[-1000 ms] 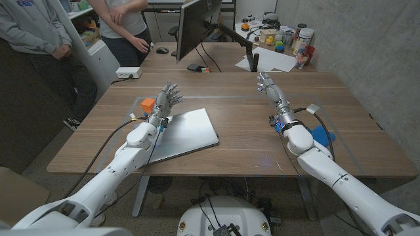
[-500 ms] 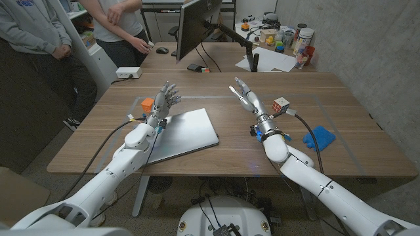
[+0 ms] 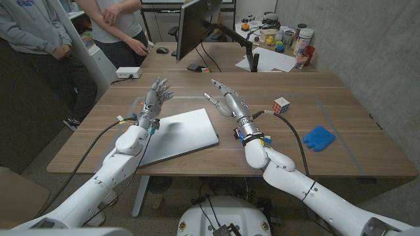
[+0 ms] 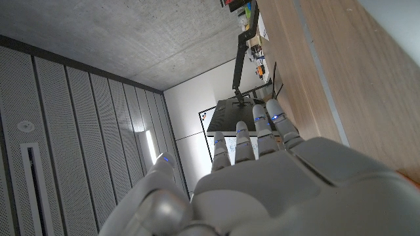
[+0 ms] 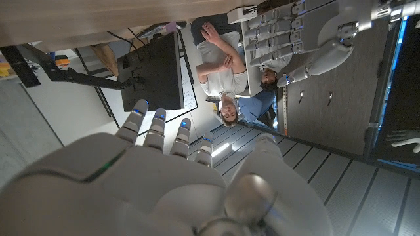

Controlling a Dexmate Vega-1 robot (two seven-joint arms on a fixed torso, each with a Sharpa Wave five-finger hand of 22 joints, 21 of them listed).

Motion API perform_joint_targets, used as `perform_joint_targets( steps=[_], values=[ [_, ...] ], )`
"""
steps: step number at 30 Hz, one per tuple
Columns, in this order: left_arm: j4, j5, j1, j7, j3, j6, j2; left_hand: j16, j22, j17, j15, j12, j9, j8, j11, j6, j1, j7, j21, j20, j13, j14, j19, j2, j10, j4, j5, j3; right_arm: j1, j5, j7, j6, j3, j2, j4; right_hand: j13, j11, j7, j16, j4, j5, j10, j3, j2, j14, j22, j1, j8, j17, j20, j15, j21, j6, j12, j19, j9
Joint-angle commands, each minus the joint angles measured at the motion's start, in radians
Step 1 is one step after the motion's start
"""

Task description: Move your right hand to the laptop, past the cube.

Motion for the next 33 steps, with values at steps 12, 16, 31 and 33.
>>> perform_joint_targets(
  steps=[12, 16, 31, 33],
  values=[
    [-0.044, 0.007, 0.046, 0.029, -0.03, -0.001, 0.021, 0.0, 0.004, 0.001, 0.003, -0.002, 0.002, 0.0, 0.005, 0.003, -0.007, 0.002, -0.002, 0.01, 0.003, -0.003, -0.052, -0.001, 0.0, 0.002, 0.005, -0.006, 0.092, -0.375, 0.19, -0.204, -0.269, 0.149, 0.091, 0.005, -0.041, -0.025, -0.006, -0.084, 0.074, -0.043, 0.09, 0.03, -0.024, -0.001, 0.137, 0.011, -0.001, 0.0, -0.047, -0.011, 0.03, -0.012, 0.023, 0.004],
    [-0.06, 0.011, 0.061, 0.04, -0.038, 0.001, 0.029, 0.0, 0.004, 0.002, 0.004, -0.002, 0.002, -0.001, 0.005, 0.002, -0.009, 0.0, -0.002, 0.01, 0.003, -0.003, -0.052, -0.002, 0.0, 0.003, 0.004, -0.008, 0.128, -0.372, 0.217, -0.24, -0.3, 0.197, 0.173, 0.007, -0.029, -0.024, -0.001, -0.09, 0.086, -0.038, 0.114, 0.038, -0.013, -0.002, 0.17, 0.013, 0.0, 0.001, -0.036, -0.011, 0.041, -0.007, 0.033, 0.005],
    [-0.079, 0.015, 0.081, 0.045, -0.049, -0.003, 0.035, -0.003, 0.005, 0.003, 0.006, -0.006, 0.001, -0.005, 0.009, -0.005, -0.021, -0.008, -0.004, 0.01, 0.002, -0.007, -0.053, -0.008, -0.006, 0.01, 0.002, -0.017, 0.223, -0.422, 0.271, -0.417, -0.399, 0.26, 0.297, 0.021, 0.006, -0.022, 0.011, -0.068, 0.041, 0.026, 0.108, -0.054, 0.025, -0.002, 0.165, 0.052, 0.008, 0.003, -0.011, -0.02, 0.179, 0.025, 0.058, 0.017],
    [-0.076, 0.015, 0.079, 0.042, -0.046, -0.003, 0.033, -0.003, 0.005, 0.003, 0.006, -0.006, 0.001, -0.005, 0.009, -0.004, -0.022, -0.007, -0.004, 0.01, 0.002, -0.007, -0.053, -0.008, -0.006, 0.01, 0.002, -0.018, 0.23, -0.426, 0.276, -0.433, -0.41, 0.26, 0.303, 0.021, 0.008, -0.023, 0.011, -0.068, 0.04, 0.025, 0.109, -0.054, 0.025, -0.002, 0.165, 0.051, 0.008, 0.003, -0.011, -0.021, 0.179, 0.025, 0.058, 0.016]
  ],
)
